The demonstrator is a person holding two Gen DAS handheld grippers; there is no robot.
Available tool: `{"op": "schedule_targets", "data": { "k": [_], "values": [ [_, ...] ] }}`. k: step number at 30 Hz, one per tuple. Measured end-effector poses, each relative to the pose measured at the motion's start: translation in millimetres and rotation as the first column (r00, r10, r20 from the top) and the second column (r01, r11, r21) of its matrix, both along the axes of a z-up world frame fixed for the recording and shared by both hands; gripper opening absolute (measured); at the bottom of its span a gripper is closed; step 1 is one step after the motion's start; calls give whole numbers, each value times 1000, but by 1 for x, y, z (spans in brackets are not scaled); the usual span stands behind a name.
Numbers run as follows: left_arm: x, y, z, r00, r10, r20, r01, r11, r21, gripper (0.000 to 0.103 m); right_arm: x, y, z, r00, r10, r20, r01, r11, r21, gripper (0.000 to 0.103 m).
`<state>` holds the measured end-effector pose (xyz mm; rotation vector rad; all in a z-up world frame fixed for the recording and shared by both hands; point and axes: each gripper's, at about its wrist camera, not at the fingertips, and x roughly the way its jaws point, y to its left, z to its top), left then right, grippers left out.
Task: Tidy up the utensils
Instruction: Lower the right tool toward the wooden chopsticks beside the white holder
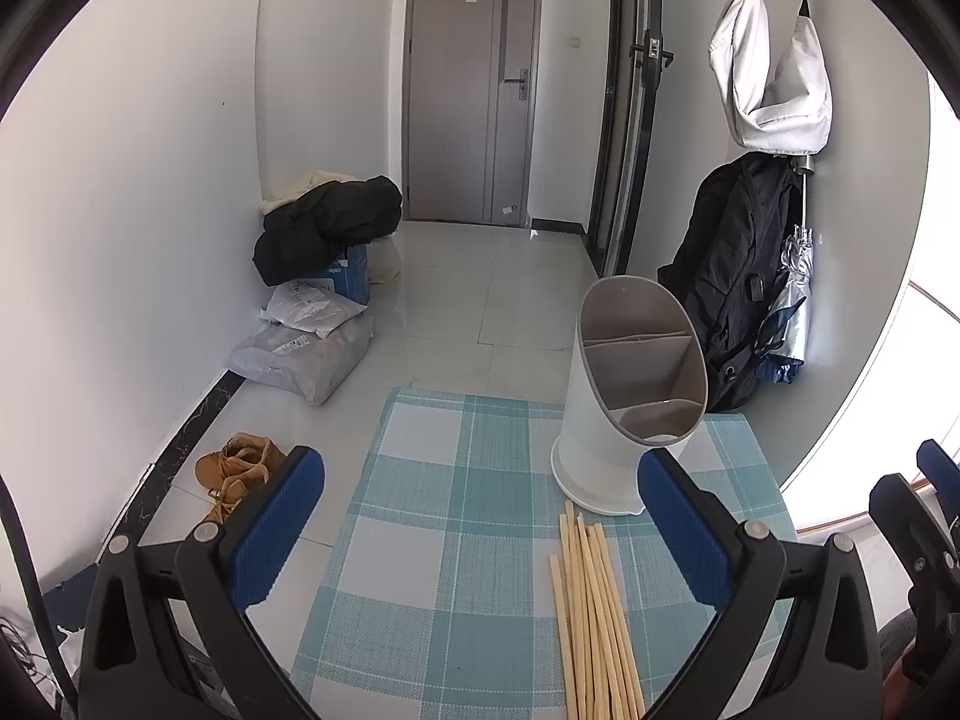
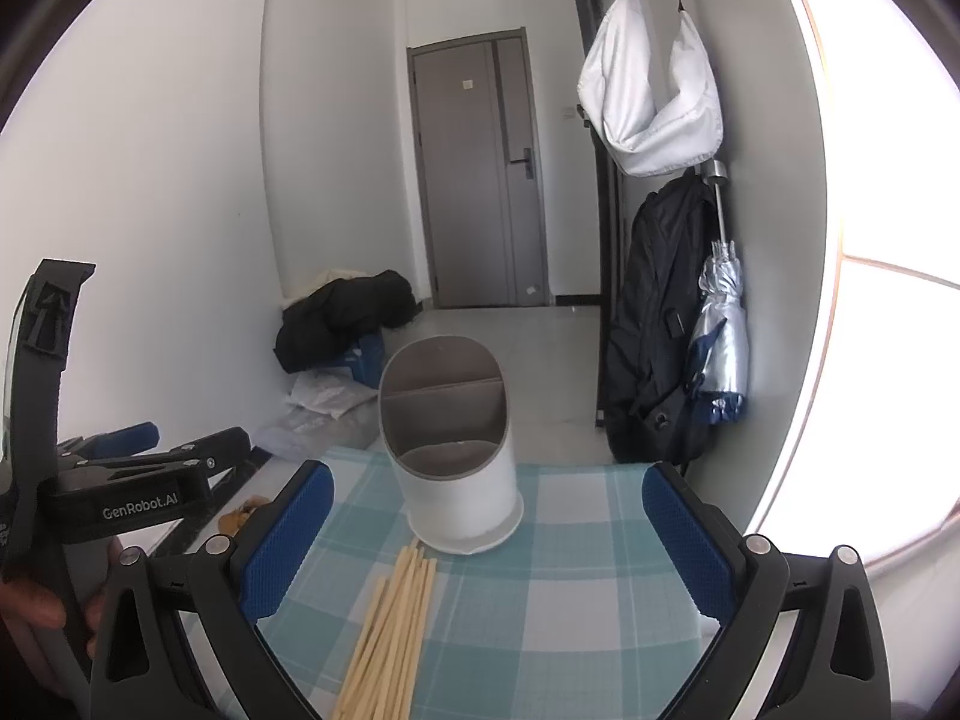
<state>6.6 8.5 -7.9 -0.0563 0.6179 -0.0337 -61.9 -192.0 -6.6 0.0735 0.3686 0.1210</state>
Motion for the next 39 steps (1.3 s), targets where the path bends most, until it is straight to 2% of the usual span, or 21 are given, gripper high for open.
{"op": "schedule_targets", "data": {
  "k": [11, 18, 22, 26, 30, 35, 37, 39],
  "values": [
    [0, -4, 0, 1000, -7, 1, 7, 1000, 11, 102, 0, -1, -1, 1000, 9, -3, -9, 1000, 5, 103],
    [3, -3, -4, 1000, -7, -24, 7, 1000, 1, 102, 3, 0, -2, 1000, 17, -10, -17, 1000, -4, 103],
    [10, 0, -10, 997, 3, -77, -2, 1000, 14, 102, 17, 4, -11, 996, 46, -80, -47, 999, -8, 103],
    [20, 7, -20, 989, 29, -144, -24, 999, 34, 102, 45, 13, -41, 968, 64, -243, -80, 995, -58, 103],
    [33, 24, -32, 971, 34, -239, -43, 998, -34, 102, 75, 22, -80, 902, 78, -424, -116, 991, -64, 99],
    [43, 40, -41, 946, 65, -317, -89, 994, -62, 102, 98, 39, -112, 844, 73, -531, -166, 977, -130, 84],
    [45, 48, -44, 937, 77, -342, -108, 991, -73, 102, 104, 48, -121, 824, 74, -561, -193, 969, -155, 69],
    [48, 53, -47, 928, 82, -362, -120, 989, -84, 102, 108, 56, -129, 807, 87, -584, -217, 963, -157, 66]
  ]
}}
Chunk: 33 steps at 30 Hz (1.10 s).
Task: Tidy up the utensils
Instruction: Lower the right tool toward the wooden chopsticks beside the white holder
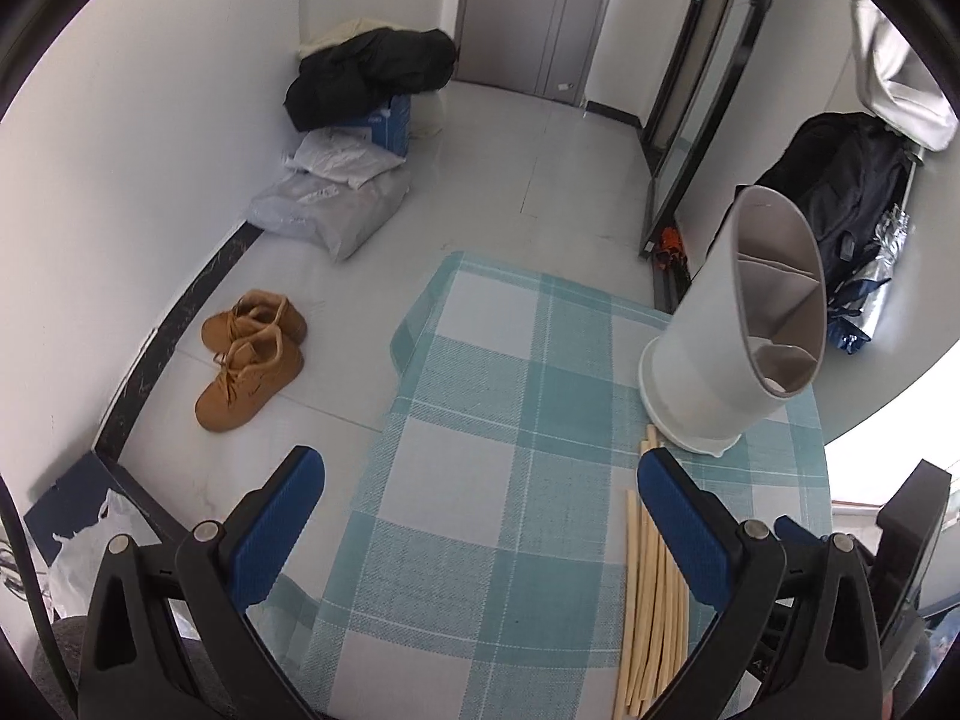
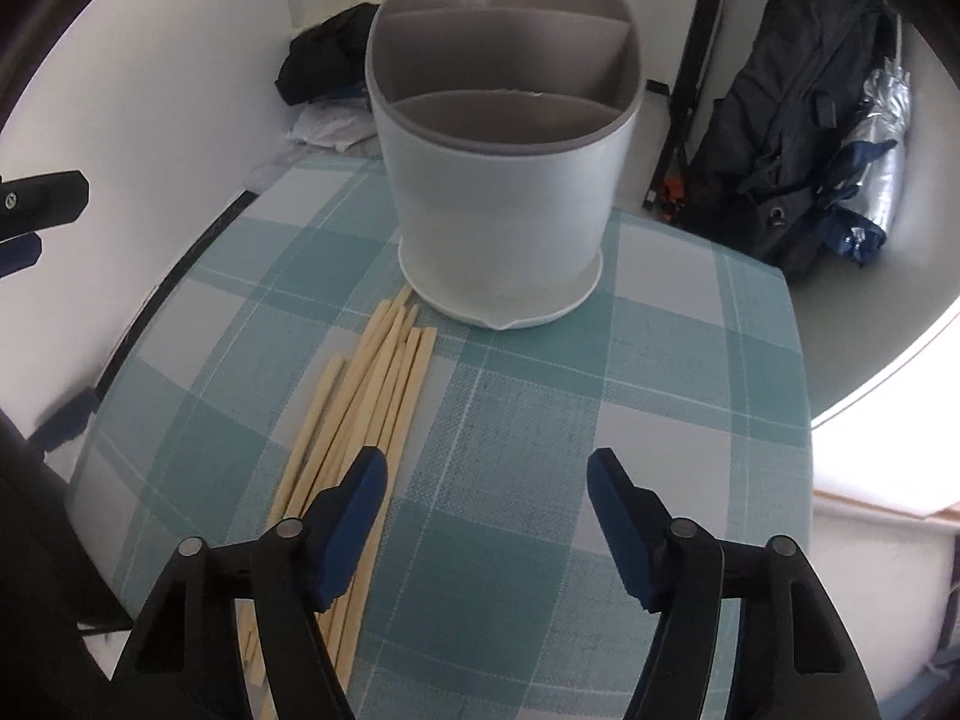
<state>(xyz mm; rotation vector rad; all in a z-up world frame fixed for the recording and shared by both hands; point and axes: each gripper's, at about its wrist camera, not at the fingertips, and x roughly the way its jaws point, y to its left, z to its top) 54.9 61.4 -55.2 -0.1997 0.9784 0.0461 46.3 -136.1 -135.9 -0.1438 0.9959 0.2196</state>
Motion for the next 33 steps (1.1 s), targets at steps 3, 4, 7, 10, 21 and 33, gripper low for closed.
{"op": "schedule_targets", "data": {
  "k": [3, 4, 7, 10, 21, 33],
  "values": [
    [4, 8, -4, 999, 17, -29, -18, 1000, -21, 102, 1, 8, -4, 1000, 25, -13, -25, 1000, -4, 62],
    [5, 11, -5, 999, 21, -36, -22, 999, -29, 102, 1, 11, -6, 999, 32, -19, -33, 999, -24, 62],
    [4, 15, -9, 998, 28, -53, -31, 998, -48, 102, 2, 16, -13, 998, 42, -44, -46, 995, -90, 49],
    [5, 15, -11, 997, 17, -74, -21, 998, -52, 102, 3, 16, -16, 996, 40, -74, -47, 994, -102, 44],
    [2, 23, -12, 997, 22, -71, -27, 997, -66, 102, -7, 13, -10, 997, 22, -72, -24, 999, -23, 43],
    [1, 26, -15, 996, 36, -85, -40, 998, -46, 102, -4, 31, -15, 997, 29, -77, -34, 997, -70, 43]
  ]
}}
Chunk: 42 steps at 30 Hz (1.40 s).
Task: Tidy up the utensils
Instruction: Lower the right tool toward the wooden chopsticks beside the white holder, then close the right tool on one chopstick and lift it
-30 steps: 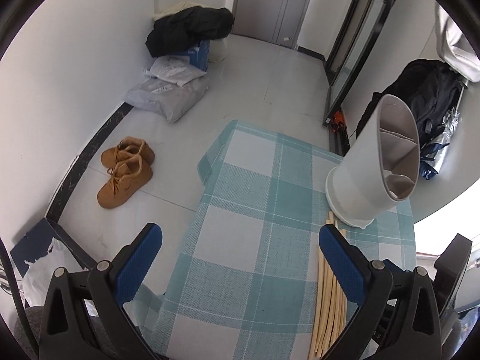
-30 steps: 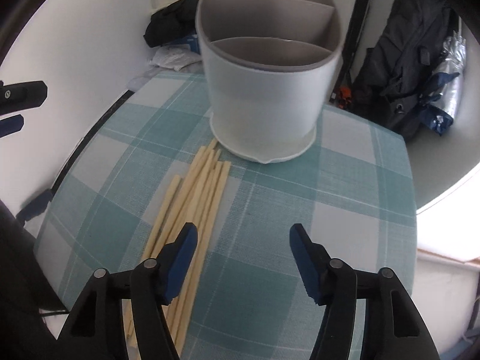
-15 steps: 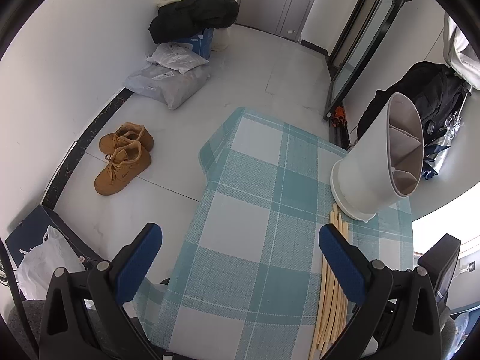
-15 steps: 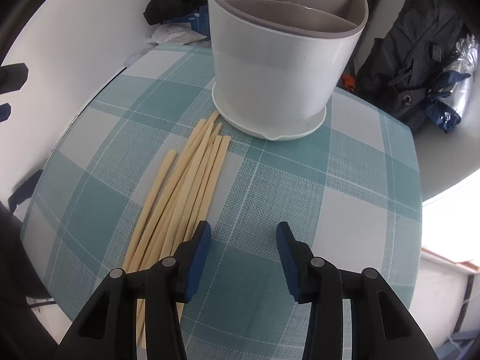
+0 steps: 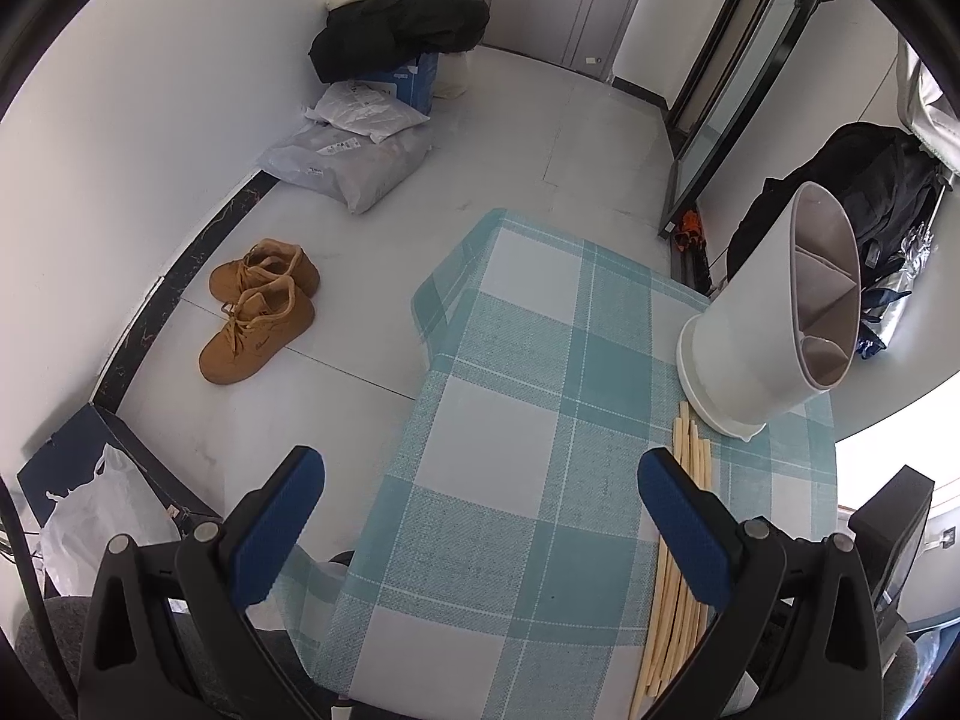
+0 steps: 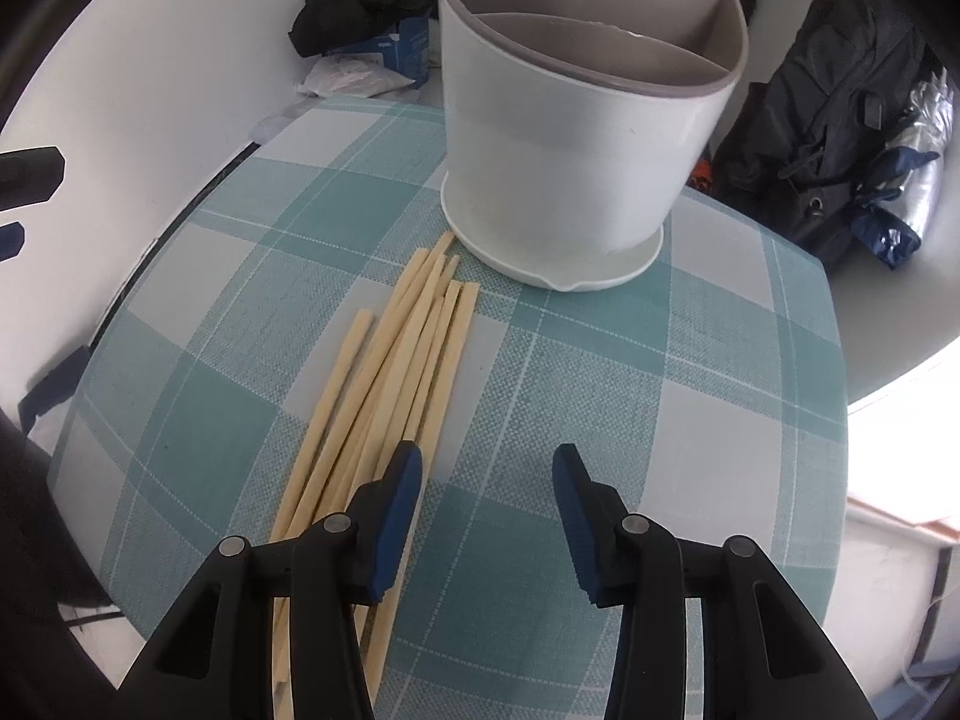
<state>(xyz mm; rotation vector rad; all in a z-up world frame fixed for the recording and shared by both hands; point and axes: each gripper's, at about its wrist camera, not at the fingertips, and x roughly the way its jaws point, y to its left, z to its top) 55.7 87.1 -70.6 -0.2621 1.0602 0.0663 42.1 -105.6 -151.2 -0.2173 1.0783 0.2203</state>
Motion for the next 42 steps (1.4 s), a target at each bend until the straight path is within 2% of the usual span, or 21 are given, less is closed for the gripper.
{"op": "schedule_targets", "data": {
  "k": [5, 7, 10, 18, 20, 23, 25, 29, 32, 33, 36, 38, 41, 42],
  "values": [
    [1, 2, -4, 1000, 7, -12, -7, 1000, 8, 102, 9, 11, -3, 1000, 26, -14, -26, 999, -26, 36],
    [1, 3, -5, 1000, 13, -15, -13, 1000, 11, 102, 12, 10, -3, 999, 40, -24, -40, 999, -8, 20],
    [0, 4, -6, 1000, 15, -20, -15, 1000, 9, 102, 3, 10, -1, 997, 69, -35, -69, 998, -3, 8],
    [1, 1, -7, 999, 7, -33, -7, 1000, -1, 102, -40, -33, -1, 988, 94, -123, -89, 995, 48, 6],
    [1, -2, -7, 1000, 1, -31, -1, 1000, 5, 102, -43, -35, 0, 987, 94, -129, -91, 995, 29, 7],
    [1, -5, -8, 999, -6, -34, 6, 1000, 17, 102, -34, -33, 0, 990, 90, -107, -87, 996, 31, 17],
    [0, -6, -9, 999, -9, -38, 11, 999, 32, 102, -21, -29, 0, 992, 97, -81, -93, 994, 49, 28],
    [-2, -8, -13, 999, -9, -42, 12, 997, 73, 102, 4, -16, -3, 993, 101, -57, -98, 994, 46, 30],
    [-4, -16, -18, 997, -54, -54, 58, 995, 76, 102, 8, -9, -1, 991, 127, -44, -124, 991, 55, 19],
    [-4, -22, -22, 993, -94, -70, 99, 993, 67, 102, 8, -9, 0, 991, 131, -37, -129, 990, 59, 7],
    [-3, -44, -37, 972, -195, -130, 201, 979, 32, 102, 11, -24, 2, 995, 87, -44, -80, 985, 153, 6],
    [-4, -59, -44, 958, -241, -157, 251, 967, 43, 102, 12, -38, 9, 999, 42, -31, -34, 973, 228, 6],
    [-5, -79, -51, 943, -277, -182, 298, 950, 98, 102, 11, -65, 29, 998, -57, 14, 47, 929, 366, 6],
    [-5, -84, -54, 940, -279, -195, 305, 945, 116, 102, 10, -76, 36, 995, -97, 29, 75, 901, 427, 6]
  ]
}}
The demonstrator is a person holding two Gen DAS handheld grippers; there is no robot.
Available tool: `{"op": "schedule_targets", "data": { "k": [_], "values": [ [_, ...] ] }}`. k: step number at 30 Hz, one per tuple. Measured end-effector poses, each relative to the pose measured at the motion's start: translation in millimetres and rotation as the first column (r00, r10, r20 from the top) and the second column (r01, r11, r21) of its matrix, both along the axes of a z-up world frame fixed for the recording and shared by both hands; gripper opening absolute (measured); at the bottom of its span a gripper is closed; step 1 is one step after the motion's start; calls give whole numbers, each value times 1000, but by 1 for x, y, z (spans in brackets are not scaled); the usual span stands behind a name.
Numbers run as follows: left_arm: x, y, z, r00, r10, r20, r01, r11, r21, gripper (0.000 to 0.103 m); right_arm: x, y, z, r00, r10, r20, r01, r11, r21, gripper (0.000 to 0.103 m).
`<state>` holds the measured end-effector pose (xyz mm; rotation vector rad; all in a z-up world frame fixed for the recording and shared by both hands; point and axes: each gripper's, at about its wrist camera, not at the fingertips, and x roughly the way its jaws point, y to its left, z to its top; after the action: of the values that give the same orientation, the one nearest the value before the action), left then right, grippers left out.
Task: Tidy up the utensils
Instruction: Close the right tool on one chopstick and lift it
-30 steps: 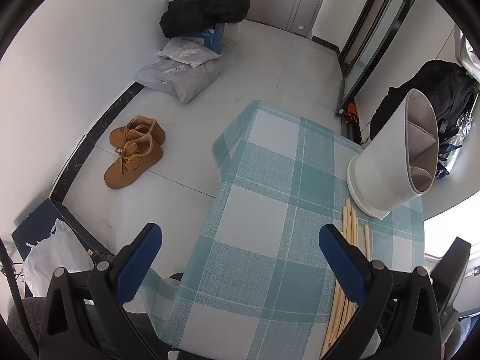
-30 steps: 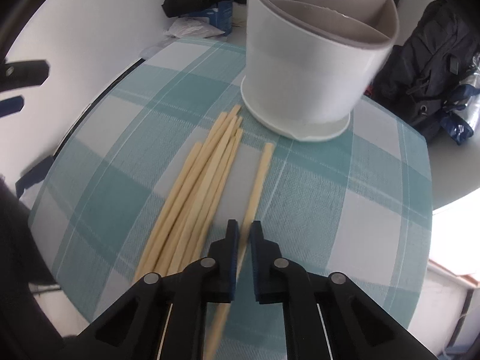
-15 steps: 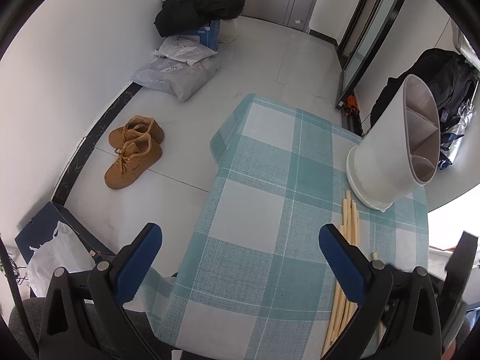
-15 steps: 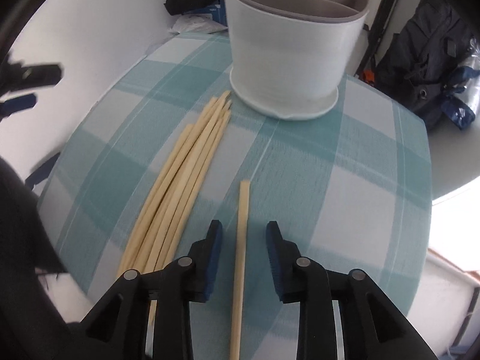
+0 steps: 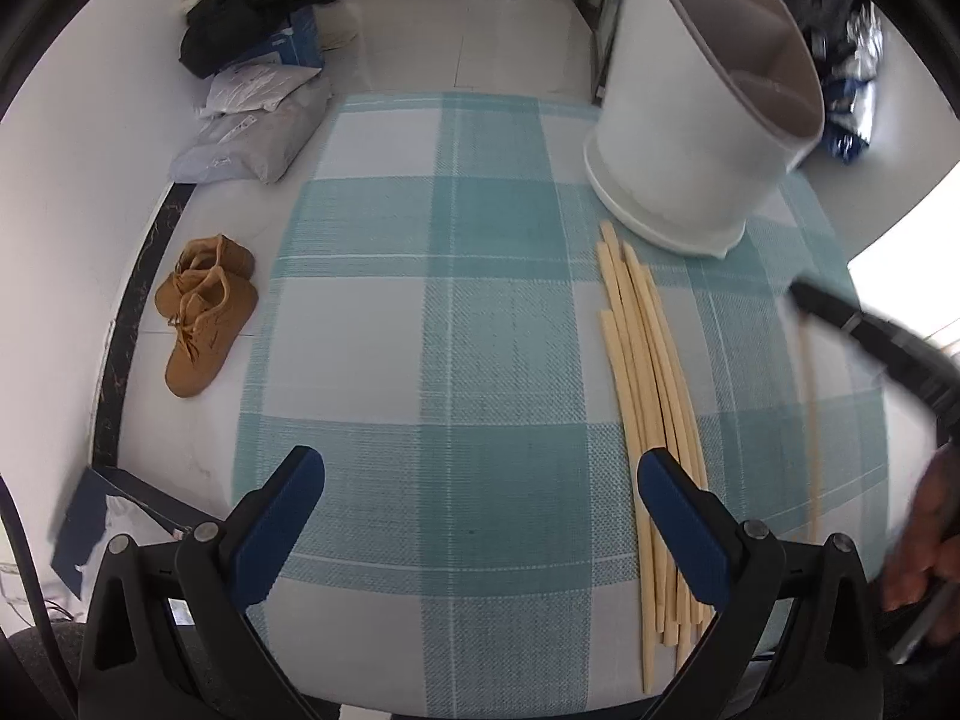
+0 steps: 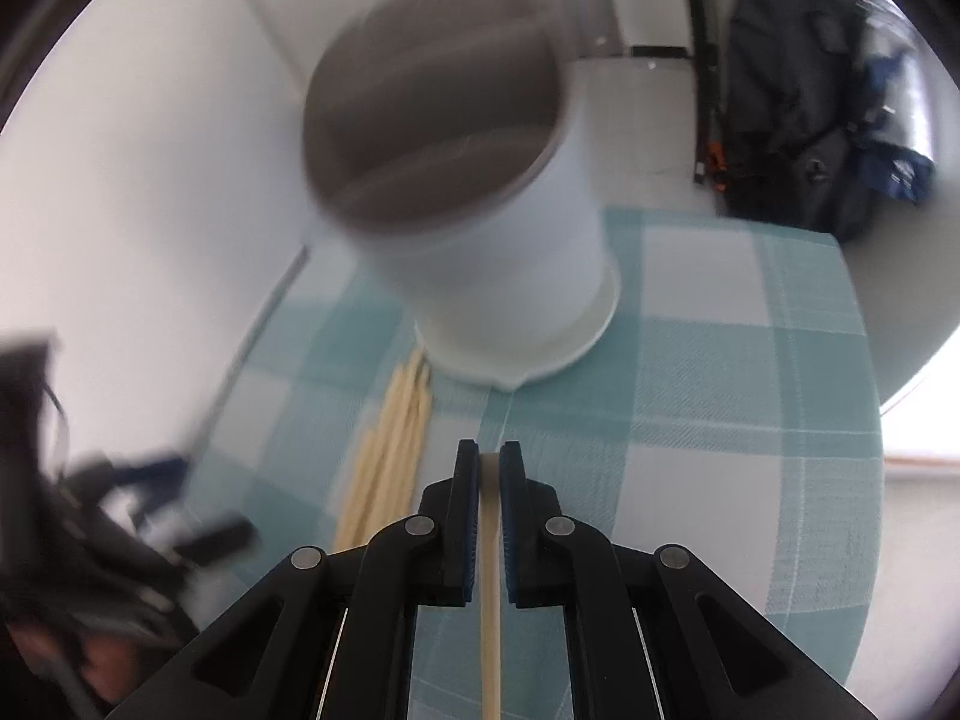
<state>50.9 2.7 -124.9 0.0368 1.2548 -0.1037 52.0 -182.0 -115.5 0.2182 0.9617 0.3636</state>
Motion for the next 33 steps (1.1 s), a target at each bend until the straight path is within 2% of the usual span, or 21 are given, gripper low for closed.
{"op": "schedule_targets", "data": {
  "k": [2, 5, 8, 11, 12, 18, 27, 33],
  "values": [
    [1, -5, -5, 1000, 0, -19, 1, 1000, 22, 102, -3, -20, 9, 997, -68, 21, 66, 992, 105, 6],
    [3, -8, -8, 999, -2, -34, 3, 1000, 22, 102, -6, -49, 16, 985, -169, 23, 159, 957, 243, 6],
    [5, -13, -13, 999, 0, -50, 2, 999, 44, 102, -15, -71, 15, 973, -230, 10, 214, 922, 324, 6],
    [7, -17, -22, 998, 11, -64, -4, 994, 111, 102, -8, -95, 21, 967, -256, 14, 235, 906, 353, 6],
    [8, -16, -22, 998, 14, -65, -7, 995, 99, 102, -11, -100, 22, 964, -265, 16, 241, 896, 372, 6],
    [10, -4, -21, 995, 61, -82, -55, 996, 66, 102, -17, -117, 27, 965, -259, 45, 222, 895, 387, 6],
    [18, -13, -26, 996, 45, -82, -41, 998, 48, 102, -23, -104, 36, 970, -222, 96, 178, 925, 334, 6],
    [17, -4, -28, 990, 97, -104, -95, 995, 25, 102, -25, -99, 36, 973, -204, 105, 162, 935, 316, 6]
  ]
}}
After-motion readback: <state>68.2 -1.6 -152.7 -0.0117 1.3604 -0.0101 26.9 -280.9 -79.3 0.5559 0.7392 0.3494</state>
